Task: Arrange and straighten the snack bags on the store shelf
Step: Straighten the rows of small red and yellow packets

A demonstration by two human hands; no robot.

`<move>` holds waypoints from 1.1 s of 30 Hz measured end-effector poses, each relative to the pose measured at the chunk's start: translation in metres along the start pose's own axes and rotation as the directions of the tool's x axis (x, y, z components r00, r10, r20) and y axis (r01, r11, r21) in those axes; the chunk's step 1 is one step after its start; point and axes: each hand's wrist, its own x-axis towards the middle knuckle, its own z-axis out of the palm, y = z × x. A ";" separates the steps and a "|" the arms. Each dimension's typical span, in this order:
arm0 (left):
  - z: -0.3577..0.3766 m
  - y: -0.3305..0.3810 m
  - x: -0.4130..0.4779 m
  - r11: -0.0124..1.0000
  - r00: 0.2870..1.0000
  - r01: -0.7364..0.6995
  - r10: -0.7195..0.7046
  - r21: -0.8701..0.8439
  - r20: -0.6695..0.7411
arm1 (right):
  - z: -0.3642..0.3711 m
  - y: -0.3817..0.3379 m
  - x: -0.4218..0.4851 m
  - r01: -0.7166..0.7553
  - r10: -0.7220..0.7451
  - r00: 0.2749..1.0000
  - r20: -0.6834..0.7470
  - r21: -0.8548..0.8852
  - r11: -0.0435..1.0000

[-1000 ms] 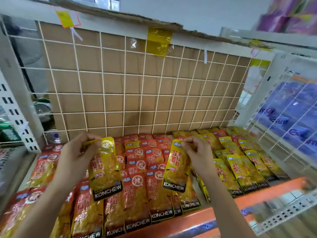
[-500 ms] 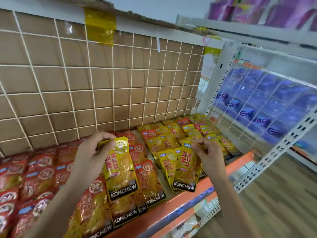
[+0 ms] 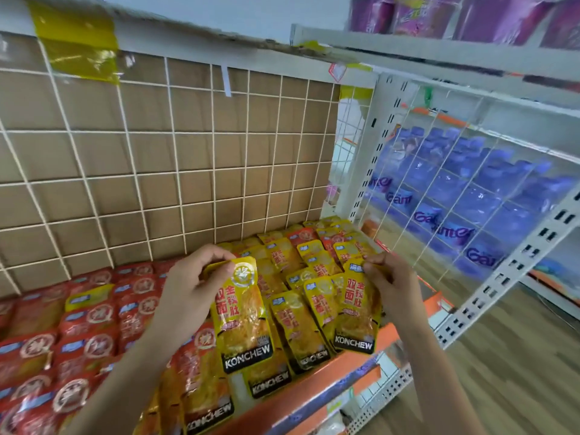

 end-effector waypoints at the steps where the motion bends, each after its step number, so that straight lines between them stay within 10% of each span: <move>1: 0.008 0.001 0.005 1.000 1.000 0.008 -0.008 -0.012 0.002 | -0.005 0.005 0.007 -0.005 0.005 1.000 0.006 -0.002 1.000; 20: 0.181 -0.005 0.069 0.985 0.977 0.164 -0.156 -0.043 0.147 | -0.062 0.100 0.110 -0.079 0.076 0.989 0.125 0.015 0.997; 33: 0.251 -0.021 0.096 0.961 0.928 0.238 -0.268 0.141 0.259 | -0.050 0.135 0.138 -0.035 0.158 0.900 0.407 -0.293 0.955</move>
